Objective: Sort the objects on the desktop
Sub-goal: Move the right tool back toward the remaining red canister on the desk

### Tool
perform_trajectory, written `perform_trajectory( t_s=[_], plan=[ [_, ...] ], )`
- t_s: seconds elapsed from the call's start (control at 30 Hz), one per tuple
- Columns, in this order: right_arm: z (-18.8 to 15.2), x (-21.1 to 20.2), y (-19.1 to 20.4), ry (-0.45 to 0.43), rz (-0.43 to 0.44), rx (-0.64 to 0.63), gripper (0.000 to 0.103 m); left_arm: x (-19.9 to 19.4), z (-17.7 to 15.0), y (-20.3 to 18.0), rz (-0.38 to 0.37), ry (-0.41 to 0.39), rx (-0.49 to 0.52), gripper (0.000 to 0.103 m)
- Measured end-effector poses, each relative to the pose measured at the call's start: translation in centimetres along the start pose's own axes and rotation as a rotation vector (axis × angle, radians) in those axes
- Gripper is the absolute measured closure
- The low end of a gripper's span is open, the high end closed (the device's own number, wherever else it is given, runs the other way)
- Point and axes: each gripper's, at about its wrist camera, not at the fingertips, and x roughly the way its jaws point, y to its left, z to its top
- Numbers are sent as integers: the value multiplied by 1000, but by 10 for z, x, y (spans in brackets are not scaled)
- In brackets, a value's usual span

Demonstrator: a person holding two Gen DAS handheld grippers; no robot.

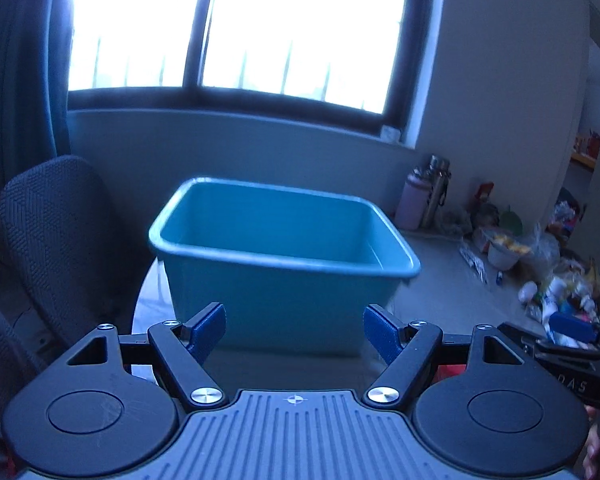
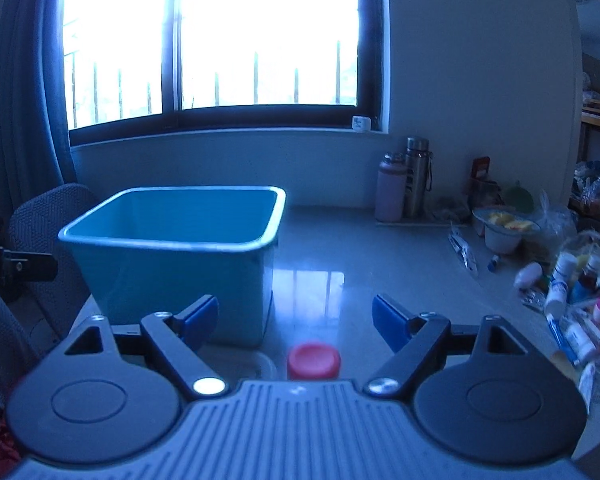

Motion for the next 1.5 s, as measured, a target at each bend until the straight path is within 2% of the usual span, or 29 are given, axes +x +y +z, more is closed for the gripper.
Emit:
perform_trajectory(
  t_s=[0.17,0.5,0.97,1.5],
  plan=[
    [-31,-16,-4,27,-13,4,19,-18,-41,-6,3,33,19,25],
    [-85,-27,1,64,-27,9,19,-21,-110,0,29,88,16,25],
    [-128,-29,-2,94,-62,55,19,-8,-157,15,44,137,18,25],
    [-136,-10,-5,127,-59,56,19,12,-152,11,75,158,0,25]
  ],
)
